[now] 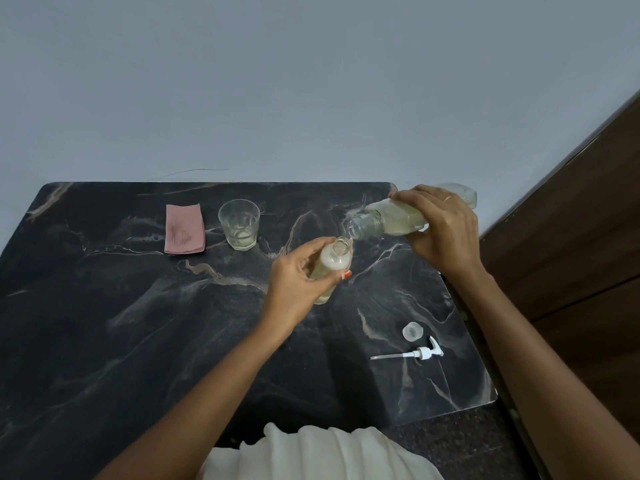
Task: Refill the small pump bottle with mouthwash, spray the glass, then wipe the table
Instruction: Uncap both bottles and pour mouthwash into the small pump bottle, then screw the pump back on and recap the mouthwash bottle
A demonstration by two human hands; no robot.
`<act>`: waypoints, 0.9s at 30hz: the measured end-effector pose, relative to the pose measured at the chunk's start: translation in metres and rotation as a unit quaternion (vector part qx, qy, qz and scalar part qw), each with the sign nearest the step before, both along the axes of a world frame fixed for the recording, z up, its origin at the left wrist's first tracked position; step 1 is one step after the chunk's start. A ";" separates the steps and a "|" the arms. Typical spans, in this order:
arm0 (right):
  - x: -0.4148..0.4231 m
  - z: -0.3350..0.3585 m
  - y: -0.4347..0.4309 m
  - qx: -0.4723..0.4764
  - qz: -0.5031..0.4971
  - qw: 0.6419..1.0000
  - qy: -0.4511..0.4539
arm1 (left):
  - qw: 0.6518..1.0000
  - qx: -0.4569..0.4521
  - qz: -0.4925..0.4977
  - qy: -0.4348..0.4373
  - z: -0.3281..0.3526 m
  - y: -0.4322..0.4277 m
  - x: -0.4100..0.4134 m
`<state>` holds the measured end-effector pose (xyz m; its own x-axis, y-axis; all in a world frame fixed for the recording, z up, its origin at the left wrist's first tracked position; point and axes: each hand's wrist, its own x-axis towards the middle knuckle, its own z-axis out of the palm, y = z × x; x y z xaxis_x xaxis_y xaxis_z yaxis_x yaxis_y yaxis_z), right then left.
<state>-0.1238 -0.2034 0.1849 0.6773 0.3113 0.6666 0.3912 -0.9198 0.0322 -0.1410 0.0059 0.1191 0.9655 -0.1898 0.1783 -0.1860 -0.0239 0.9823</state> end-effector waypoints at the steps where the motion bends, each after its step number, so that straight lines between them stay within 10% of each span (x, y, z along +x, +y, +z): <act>1: 0.000 -0.001 0.001 0.000 0.001 1.000 0.002 | 1.000 -0.001 0.000 0.000 0.000 0.000 0.000; 18: -0.018 -0.041 0.013 0.186 -0.048 0.972 0.137 | 1.000 -0.017 -0.013 0.014 -0.014 -0.005 -0.002; 27: -0.025 -0.091 0.013 0.507 -0.024 0.824 0.251 | 0.997 -0.013 -0.021 0.066 -0.042 -0.013 -0.001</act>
<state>-0.1485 -0.1906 0.0940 0.9421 -0.2695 0.1996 0.0832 -0.3888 -0.9176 -0.1417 -0.0071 0.0767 0.9724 -0.2270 0.0547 -0.0545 0.0071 0.9985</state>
